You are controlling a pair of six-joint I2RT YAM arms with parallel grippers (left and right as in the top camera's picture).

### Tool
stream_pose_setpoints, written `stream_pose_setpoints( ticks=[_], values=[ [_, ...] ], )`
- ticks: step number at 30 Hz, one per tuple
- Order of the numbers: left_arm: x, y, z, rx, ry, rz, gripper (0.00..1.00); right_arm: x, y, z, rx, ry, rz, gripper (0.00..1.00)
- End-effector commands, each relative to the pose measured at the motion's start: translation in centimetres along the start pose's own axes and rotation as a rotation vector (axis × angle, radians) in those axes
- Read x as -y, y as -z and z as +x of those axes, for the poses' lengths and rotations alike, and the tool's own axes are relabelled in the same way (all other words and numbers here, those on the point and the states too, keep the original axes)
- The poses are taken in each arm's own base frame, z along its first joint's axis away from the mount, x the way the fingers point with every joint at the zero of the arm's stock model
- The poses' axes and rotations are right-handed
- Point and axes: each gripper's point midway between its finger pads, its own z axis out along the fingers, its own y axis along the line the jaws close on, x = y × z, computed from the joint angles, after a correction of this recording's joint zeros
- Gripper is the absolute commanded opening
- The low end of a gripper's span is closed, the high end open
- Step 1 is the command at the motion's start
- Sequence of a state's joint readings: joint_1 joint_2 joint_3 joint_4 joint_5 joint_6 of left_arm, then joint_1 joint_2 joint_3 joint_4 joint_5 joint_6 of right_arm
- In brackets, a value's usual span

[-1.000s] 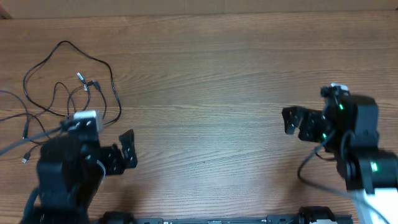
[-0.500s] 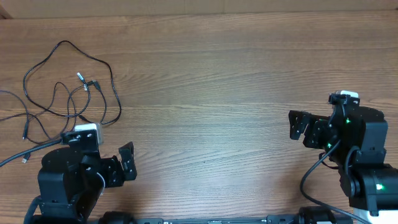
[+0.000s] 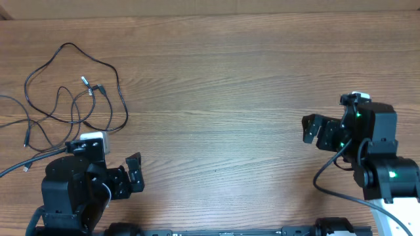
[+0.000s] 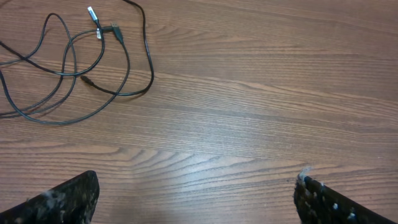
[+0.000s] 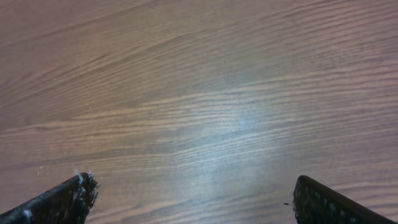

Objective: Untangle cables

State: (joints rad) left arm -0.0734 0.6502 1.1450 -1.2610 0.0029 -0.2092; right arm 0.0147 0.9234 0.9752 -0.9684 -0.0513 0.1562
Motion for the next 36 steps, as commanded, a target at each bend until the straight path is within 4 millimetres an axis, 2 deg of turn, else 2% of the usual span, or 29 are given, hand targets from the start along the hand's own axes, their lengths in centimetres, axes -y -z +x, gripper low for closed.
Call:
stream_pose_setpoints(
  ticks=[1,6,9,13,19,29,36],
  values=[
    [-0.1,-0.1,0.1,-0.002,-0.011,-0.008,1.0,0.2,0.1,-1.0,0.05,0.006,0.011,1.0],
    [-0.1,-0.1,0.1,-0.002,-0.011,-0.008,1.0,0.0,2.0,-2.2,0.15,0.015,0.0,1.0],
    [-0.1,-0.1,0.1,-0.002,-0.011,-0.008,1.0,0.2,3.7,-2.1,0.232,0.018,0.002,1.0],
    [-0.1,-0.1,0.1,-0.002,-0.011,-0.008,1.0,0.3,4.6,-1.7,0.36,0.022,-0.021,1.0],
    [-0.1,-0.1,0.1,-0.002,-0.011,-0.008,1.0,-0.2,4.5,-0.8,0.545,0.041,-0.105,1.0],
    [-0.1,-0.1,0.1,-0.002,-0.011,-0.008,1.0,-2.1,3.0,0.2,0.8,0.108,-0.29,1.0],
    [-0.1,-0.1,0.1,-0.002,-0.011,-0.008,1.0,-2.5,3.8,0.1,0.979,0.142,-0.345,1.0]
  ],
)
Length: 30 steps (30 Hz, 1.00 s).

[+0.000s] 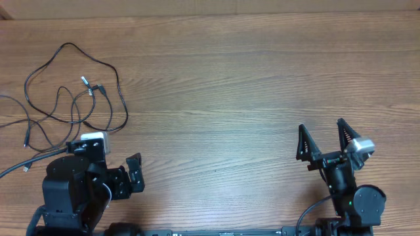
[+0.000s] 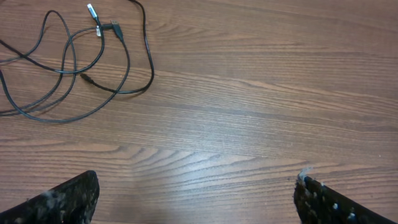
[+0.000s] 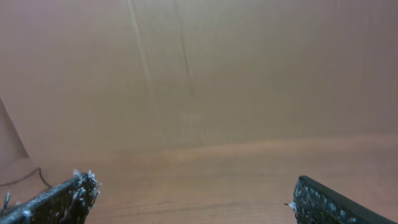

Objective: Untangle cables

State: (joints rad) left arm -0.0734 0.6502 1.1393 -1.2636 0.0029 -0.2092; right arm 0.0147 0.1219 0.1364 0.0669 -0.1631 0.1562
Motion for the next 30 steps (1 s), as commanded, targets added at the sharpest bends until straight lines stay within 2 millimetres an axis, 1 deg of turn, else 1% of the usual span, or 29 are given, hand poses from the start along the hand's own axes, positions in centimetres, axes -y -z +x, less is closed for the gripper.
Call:
stream_pose_setpoints(
  ticks=[1,6,12,13,14,16,17,21,30],
  values=[
    [-0.1,0.0,-0.1,0.006,-0.011,-0.006,1.0,-0.4,0.4,-0.3,0.062,0.015,-0.031,1.0],
    [-0.1,0.0,-0.1,0.006,-0.011,-0.006,1.0,-0.3,0.9,-0.9,0.16,0.031,-0.029,1.0],
    [-0.1,0.0,-0.1,0.006,-0.011,-0.006,0.99,0.8,0.8,-0.2,0.147,0.038,0.043,1.0],
    [-0.1,0.0,-0.1,0.006,-0.011,-0.006,1.0,0.9,0.8,0.2,0.135,0.044,0.056,1.0],
    [-0.1,0.0,-0.1,0.006,-0.011,-0.006,0.99,1.2,0.6,1.3,0.09,0.049,0.072,1.0],
    [-0.1,0.0,-0.1,0.006,-0.011,-0.006,0.99,1.4,0.6,2.8,0.03,0.043,0.078,1.0],
    [-0.1,0.0,-0.1,0.006,-0.011,-0.006,0.99,1.6,0.6,3.9,-0.017,0.04,0.086,1.0],
    [-0.1,0.0,-0.1,0.006,-0.011,-0.006,0.99,2.0,0.8,6.8,-0.136,0.031,0.096,1.0],
    [-0.1,0.0,-0.1,0.006,-0.011,-0.006,1.0,2.0,0.8,7.0,-0.142,0.031,0.097,1.0]
  ],
)
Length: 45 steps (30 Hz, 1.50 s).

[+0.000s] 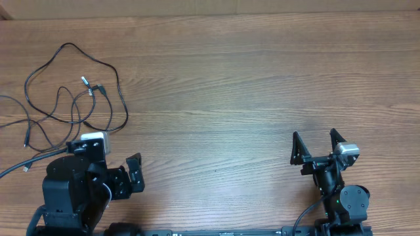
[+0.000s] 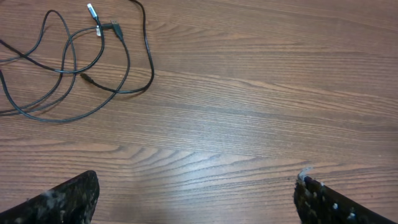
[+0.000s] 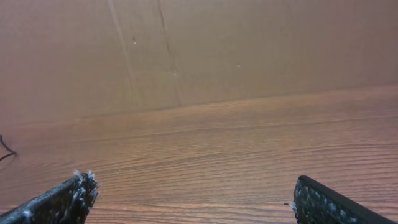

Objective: Untangle cables

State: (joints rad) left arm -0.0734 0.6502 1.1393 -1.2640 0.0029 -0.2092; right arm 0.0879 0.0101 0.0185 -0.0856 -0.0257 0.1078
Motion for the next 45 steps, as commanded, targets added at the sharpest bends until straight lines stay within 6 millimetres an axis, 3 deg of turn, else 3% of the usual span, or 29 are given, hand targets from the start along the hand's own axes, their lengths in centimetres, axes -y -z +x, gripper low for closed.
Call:
stream_pose_setpoints(
  ticks=[1,29,34,38,45],
  values=[
    [-0.1,0.0,-0.1,0.006,-0.011,-0.006,0.99,0.0,0.0,0.3,-0.001,0.005,0.003,1.0],
    [-0.3,0.4,-0.1,0.023,-0.003,-0.013,0.99,0.0,0.0,0.3,-0.001,0.005,0.003,1.0],
    [-0.9,0.6,0.7,0.05,0.012,-0.025,0.99,0.0,0.0,0.3,-0.001,0.005,0.003,1.0],
    [-1.5,-0.3,1.6,0.109,0.013,-0.042,0.99,0.0,0.0,0.3,-0.001,0.005,0.003,1.0],
    [-2.0,-3.8,2.5,0.246,0.016,-0.028,0.99,0.0,0.0,0.3,-0.001,0.005,0.003,1.0]
  ],
)
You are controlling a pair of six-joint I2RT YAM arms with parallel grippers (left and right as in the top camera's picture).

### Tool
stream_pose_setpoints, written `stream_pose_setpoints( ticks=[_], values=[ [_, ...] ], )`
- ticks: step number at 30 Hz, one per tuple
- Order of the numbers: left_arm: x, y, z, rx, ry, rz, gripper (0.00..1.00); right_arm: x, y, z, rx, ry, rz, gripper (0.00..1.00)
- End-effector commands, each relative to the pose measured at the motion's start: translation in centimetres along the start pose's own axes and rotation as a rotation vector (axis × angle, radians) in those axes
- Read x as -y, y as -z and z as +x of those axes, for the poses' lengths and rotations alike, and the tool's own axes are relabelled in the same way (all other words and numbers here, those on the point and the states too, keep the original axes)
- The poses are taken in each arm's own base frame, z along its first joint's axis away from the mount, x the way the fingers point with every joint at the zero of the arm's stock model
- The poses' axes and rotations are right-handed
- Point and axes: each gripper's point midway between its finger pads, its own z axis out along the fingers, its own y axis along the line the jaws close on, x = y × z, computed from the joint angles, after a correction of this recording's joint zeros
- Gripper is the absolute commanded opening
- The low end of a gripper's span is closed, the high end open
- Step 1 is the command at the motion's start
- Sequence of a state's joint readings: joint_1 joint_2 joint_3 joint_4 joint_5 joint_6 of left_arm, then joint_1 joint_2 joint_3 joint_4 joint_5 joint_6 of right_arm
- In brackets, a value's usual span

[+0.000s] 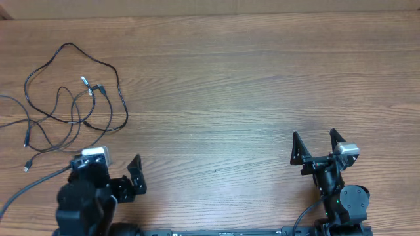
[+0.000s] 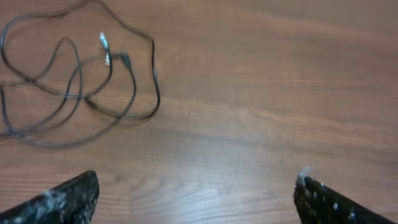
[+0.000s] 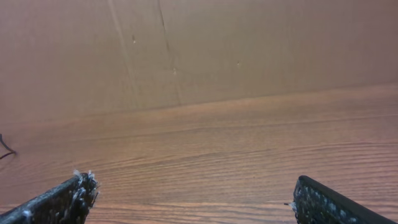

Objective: Untangle cables

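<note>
A tangle of thin black cables (image 1: 72, 98) lies on the far left of the wooden table, two plug ends (image 1: 88, 85) showing inside its loops. The left wrist view shows the same cables (image 2: 93, 87), blurred, at upper left. My left gripper (image 1: 119, 180) is open at the near left edge, short of the tangle and touching nothing; its view shows the open gripper (image 2: 196, 193) over bare wood. My right gripper (image 1: 316, 145) stands open at the near right edge, far from the cables; in its own view the right gripper (image 3: 196, 193) holds nothing.
A brown cardboard wall (image 3: 186, 50) runs along the table's far edge. A loose plug end (image 1: 26, 168) lies near the left edge, beside the left arm's own supply cable (image 1: 33, 190). Bare wood table (image 1: 230, 98) spans the middle.
My left arm has shifted toward the near edge, and its wrist view is now blurred with the cables lower in the picture. The right arm and the cables have not moved.
My right gripper was open over the right middle of the table, facing down at the wood. Then it stood at the near right edge facing the back wall, and it stayed there. The left arm held still until its shift now. The cables lay unchanged throughout.
</note>
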State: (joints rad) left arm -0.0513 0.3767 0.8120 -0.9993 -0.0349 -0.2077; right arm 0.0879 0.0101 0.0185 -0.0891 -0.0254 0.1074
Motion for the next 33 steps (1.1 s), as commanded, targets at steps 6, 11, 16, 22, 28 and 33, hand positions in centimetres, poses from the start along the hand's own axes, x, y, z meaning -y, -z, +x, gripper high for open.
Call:
stream_pose_setpoints(
  ticks=[6,11,16,22,28,33],
  values=[
    [-0.5,-3.8,1.2,0.206,0.007,0.02,1.0,0.0,0.0,0.2,0.002,0.004,0.002,1.0],
    [-0.3,-5.3,1.6,0.324,0.008,0.06,1.0,0.0,0.0,0.2,0.002,0.004,0.002,1.0],
    [-0.1,-6.2,0.9,0.441,-0.016,0.079,1.0,0.0,0.0,0.2,0.002,0.004,0.002,1.0],
    [0.6,-6.3,-1.4,0.645,-0.131,0.089,1.0,0.0,0.0,0.2,0.002,0.004,0.002,1.0],
    [1.4,-7.0,-0.8,0.696,-0.251,0.109,1.0,0.0,0.0,0.2,0.002,0.004,0.002,1.0],
    [1.7,-8.6,1.5,0.588,-0.305,0.131,0.99,0.0,0.0,0.2,0.002,0.004,0.002,1.0]
  ],
)
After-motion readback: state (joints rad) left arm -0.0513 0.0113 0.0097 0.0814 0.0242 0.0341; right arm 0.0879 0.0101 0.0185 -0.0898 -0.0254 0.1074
